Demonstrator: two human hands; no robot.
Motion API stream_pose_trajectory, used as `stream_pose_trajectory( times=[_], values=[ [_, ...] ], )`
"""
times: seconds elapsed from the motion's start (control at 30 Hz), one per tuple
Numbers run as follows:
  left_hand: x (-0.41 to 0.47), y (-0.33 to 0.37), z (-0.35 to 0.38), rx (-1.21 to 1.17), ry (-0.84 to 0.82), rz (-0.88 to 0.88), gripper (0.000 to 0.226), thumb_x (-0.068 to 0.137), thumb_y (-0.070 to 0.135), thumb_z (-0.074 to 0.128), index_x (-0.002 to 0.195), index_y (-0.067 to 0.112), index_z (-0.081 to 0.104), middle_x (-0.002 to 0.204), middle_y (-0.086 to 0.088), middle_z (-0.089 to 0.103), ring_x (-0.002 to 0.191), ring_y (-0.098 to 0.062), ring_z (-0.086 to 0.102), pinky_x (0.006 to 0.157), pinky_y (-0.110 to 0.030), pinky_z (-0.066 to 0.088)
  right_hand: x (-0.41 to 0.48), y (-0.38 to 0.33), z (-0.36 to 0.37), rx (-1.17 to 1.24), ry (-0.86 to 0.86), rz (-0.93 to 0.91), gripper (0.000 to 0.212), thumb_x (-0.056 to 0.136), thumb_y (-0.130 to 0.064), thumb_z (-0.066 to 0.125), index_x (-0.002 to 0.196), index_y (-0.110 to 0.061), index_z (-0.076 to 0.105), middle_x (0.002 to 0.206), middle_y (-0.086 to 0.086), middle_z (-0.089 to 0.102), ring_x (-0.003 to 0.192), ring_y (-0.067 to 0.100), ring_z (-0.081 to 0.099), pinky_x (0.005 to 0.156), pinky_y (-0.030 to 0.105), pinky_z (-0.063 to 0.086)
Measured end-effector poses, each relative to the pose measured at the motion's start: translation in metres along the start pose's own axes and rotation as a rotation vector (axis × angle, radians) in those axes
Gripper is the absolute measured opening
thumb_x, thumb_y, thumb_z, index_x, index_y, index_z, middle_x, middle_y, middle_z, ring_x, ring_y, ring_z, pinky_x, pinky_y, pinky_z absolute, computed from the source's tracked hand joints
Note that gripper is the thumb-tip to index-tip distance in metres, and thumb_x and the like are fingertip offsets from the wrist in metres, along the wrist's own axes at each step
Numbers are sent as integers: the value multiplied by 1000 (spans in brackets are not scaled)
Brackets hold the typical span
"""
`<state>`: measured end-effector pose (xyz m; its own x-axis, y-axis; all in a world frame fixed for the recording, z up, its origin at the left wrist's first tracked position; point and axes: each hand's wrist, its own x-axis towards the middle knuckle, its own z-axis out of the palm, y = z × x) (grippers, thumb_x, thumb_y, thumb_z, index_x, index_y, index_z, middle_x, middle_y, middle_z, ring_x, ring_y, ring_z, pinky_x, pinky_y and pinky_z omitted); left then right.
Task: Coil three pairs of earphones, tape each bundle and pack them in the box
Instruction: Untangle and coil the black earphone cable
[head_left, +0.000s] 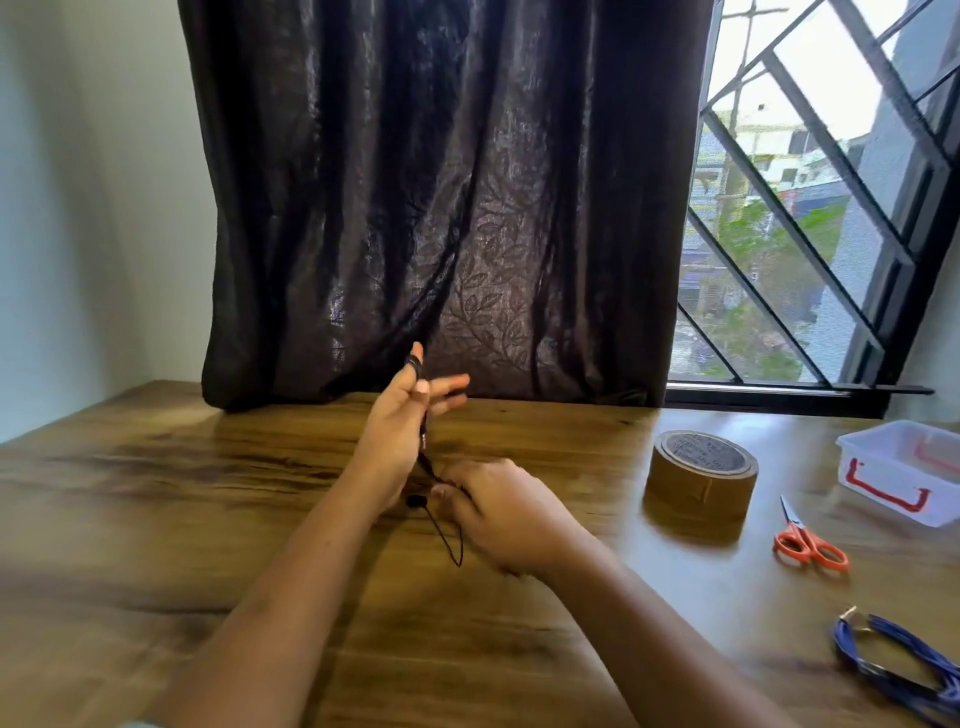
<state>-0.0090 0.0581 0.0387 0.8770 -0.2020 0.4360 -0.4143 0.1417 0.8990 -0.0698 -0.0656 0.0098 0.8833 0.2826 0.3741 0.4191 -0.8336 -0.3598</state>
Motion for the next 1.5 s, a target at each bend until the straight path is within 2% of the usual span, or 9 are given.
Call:
stream_pose_trajectory(
  times=[0.13,0.33,0.47,0.63,0.8,0.93,1.07,1.2,1.5],
  values=[
    [-5,-5,0,241,-218,-196,44,102,12,32,146,16,32,128,-4,60,102,-11,61,96,-30,45,-3,12,-24,-84,212,-79,23,98,-34,44,103,-26,65,94,-8,70,77,12,63,65,27,46],
    [-25,10,27,-128,-548,-364,38,99,10,26,121,3,56,46,-2,45,32,-6,32,68,-37,49,-8,43,-50,408,567,12,7,83,-11,72,78,-12,68,70,-8,65,65,-4,62,58,11,45],
    [-25,14,31,-428,-512,-290,42,98,21,30,116,6,65,42,1,40,31,-5,26,52,-26,50,-3,61,-36,333,624,182,12,87,-21,67,76,-24,68,63,-12,60,61,-3,55,56,11,38],
    [-10,10,27,-595,-161,-114,38,102,16,26,137,12,41,73,-3,71,54,-13,64,67,-28,57,1,41,-2,160,267,158,19,94,-37,48,82,-33,64,77,-10,67,70,9,63,66,34,54],
    [9,-12,-1,-109,73,55,46,104,12,25,148,18,17,105,-11,67,90,-16,67,87,-24,50,2,9,-2,-59,78,-57,22,98,-38,43,86,-28,57,85,-5,67,78,21,63,65,34,50],
    [3,-24,0,303,-167,-45,32,101,8,33,126,20,50,87,1,62,82,-9,56,80,-19,43,-1,20,-20,-153,277,-182,18,93,-40,49,97,-30,64,97,-9,70,87,14,65,69,26,48],
    [-19,-7,26,18,-479,-332,29,102,10,26,102,8,54,50,-2,52,39,-12,43,73,-38,53,-4,46,-38,117,566,-152,8,85,-24,64,85,-21,72,84,-10,69,80,4,63,71,26,52],
    [-28,9,38,-364,-526,-409,38,101,18,25,100,5,61,41,2,33,33,-7,26,52,-28,49,-2,47,-44,486,696,71,9,86,-15,68,79,-19,71,74,-2,68,69,1,61,61,14,47],
    [-22,9,40,-587,-337,-251,37,101,13,29,127,3,53,50,0,47,35,-3,32,62,-23,50,3,18,-16,1149,385,418,22,98,-16,48,89,-16,68,65,1,54,47,7,47,42,23,38]
  ],
)
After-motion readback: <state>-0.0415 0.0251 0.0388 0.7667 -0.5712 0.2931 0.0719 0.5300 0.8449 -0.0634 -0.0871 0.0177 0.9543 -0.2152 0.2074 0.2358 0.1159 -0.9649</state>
